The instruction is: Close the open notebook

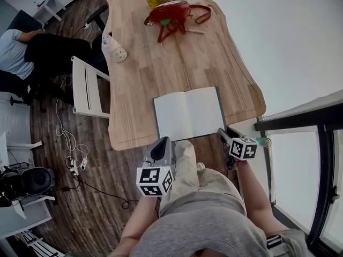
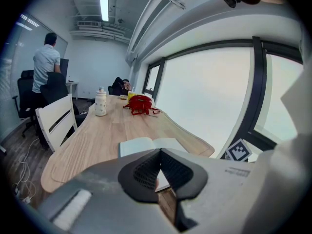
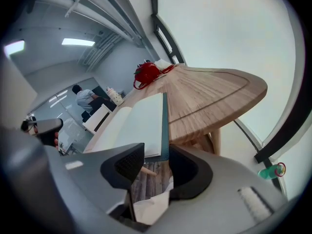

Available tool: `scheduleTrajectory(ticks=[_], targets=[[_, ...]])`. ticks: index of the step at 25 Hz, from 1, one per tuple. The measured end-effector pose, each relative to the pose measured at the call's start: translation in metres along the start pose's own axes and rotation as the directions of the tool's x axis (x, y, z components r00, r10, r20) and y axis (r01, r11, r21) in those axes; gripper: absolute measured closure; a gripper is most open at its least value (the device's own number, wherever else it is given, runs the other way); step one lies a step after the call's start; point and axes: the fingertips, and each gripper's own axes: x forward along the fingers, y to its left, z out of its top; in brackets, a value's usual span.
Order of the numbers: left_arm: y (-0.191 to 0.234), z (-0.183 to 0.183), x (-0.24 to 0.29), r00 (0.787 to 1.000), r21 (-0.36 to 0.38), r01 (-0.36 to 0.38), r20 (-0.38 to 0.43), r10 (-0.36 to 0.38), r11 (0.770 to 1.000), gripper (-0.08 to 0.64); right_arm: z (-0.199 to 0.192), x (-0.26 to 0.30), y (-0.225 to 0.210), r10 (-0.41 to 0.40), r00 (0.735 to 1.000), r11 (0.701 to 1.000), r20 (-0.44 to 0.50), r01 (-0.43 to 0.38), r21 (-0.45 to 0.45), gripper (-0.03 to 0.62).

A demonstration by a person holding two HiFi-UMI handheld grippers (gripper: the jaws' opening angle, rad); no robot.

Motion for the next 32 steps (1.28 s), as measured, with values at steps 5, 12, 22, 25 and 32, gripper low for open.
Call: scheduleTrajectory(ticks=[5,12,22,25,32], targets=[[-0.004,0.002,-0.002,1.0,0.004,0.0,0.008,0.0,1.0,0.555,0.006,-0.008,0.001,-0.02,1.0,0.999,0.017,0.021,-0.042,0.495],[-0.007,0.005,-0.007,1.0,0.01,-0.006,0.024,0.005,1.0,0.555,0.017,-0.018,0.012,0.0,0.999,0.998,0.051,0.003,-0.061,0.552],[-0.012,0.006,-0.018,0.998,0.008,-0.023,0.053,0.023,1.0,0.554,0.037,-0.04,0.047,0.088,0.991,0.991,0.104,-0.076,-0.113,0.565],[-0.014,0.006,-0.022,0.998,0.005,-0.031,0.063,0.03,1.0,0.555,0.042,-0.045,0.059,0.112,0.987,0.987,0.116,-0.097,-0.126,0.566],[-0.01,0.005,-0.035,0.995,-0.008,-0.055,0.086,0.055,0.998,0.554,0.051,-0.053,0.091,0.168,0.978,0.973,0.126,-0.144,-0.181,0.569]])
